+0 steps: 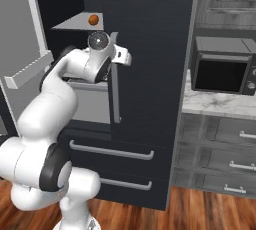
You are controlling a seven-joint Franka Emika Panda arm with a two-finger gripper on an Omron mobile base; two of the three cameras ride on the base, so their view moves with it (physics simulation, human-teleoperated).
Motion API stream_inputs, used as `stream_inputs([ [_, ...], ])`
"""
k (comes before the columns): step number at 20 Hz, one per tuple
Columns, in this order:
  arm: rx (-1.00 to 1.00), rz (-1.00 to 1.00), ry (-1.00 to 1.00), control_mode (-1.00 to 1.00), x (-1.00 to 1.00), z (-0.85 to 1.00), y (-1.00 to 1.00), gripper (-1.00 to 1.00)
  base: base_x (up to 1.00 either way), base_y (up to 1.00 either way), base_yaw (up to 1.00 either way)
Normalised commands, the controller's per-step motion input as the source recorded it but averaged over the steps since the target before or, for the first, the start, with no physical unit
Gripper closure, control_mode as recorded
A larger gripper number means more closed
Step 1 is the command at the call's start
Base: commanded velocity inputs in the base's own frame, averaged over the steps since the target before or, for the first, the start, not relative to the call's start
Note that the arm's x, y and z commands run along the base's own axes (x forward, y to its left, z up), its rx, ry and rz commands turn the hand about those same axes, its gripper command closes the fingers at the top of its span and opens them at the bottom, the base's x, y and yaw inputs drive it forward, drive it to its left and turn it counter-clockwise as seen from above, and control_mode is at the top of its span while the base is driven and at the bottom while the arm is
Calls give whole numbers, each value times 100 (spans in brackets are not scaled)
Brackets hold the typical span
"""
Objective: Retrieve the mango and banana from the fridge and place them into the bowl on the dining table.
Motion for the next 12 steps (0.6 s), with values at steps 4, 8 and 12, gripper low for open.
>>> stream_inputs([
  [4,0,3,0,-100,63,-2,0,-100,0,0,0],
  [8,0,4,0,-100,52,-8,0,-100,0,0,0],
  [12,0,4,0,-100,52,-12,0,-100,0,0,0],
])
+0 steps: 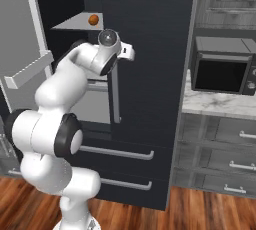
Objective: Retrieve the mango and banana from the fridge and place them into the bowl on the dining table.
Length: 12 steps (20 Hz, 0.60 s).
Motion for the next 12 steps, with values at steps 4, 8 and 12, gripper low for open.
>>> stream_inputs([
  [4,0,3,-1,-100,45,-17,0,-100,0,0,0],
  [8,0,3,-3,-100,43,-19,0,-100,0,0,0],
  [12,0,1,-3,-100,46,-21,0,-100,0,0,0],
])
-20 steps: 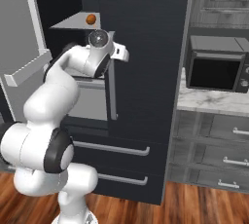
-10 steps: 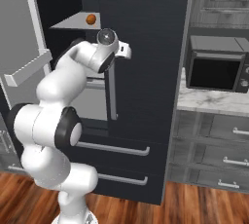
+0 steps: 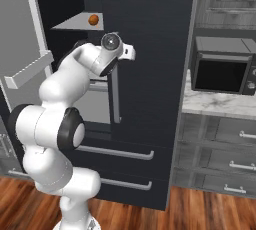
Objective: Retrieve the mango and banana from the fridge and place them into the bowl on the dining table.
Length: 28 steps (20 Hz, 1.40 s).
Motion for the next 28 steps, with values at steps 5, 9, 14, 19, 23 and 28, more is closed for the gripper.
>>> stream_inputs([
  [5,0,0,0,-100,47,-10,5,100,0,0,0],
  [9,0,0,0,-100,9,0,0,100,0,0,0],
  [14,0,0,1,-100,-56,0,-34,100,0,0,0],
  [19,5,0,0,-100,-85,0,-99,100,0,0,0],
  [23,8,0,0,-100,-100,7,-100,100,0,0,0],
  [28,8,0,0,-100,-92,16,-100,100,0,0,0],
])
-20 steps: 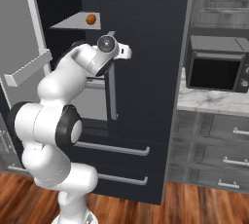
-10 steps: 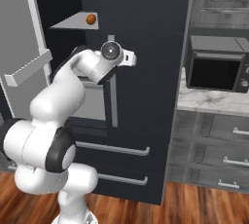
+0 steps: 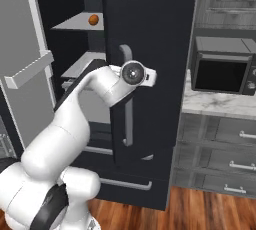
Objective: Retrieve the mango and banana from the fridge and place them into the bowl on the dining table.
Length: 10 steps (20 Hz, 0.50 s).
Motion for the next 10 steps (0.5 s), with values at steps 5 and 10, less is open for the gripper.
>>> stream_inputs([
  [5,5,0,0,-100,-70,26,-95,100,0,0,0],
  [10,2,1,0,-100,-48,36,-57,-100,0,0,0],
])
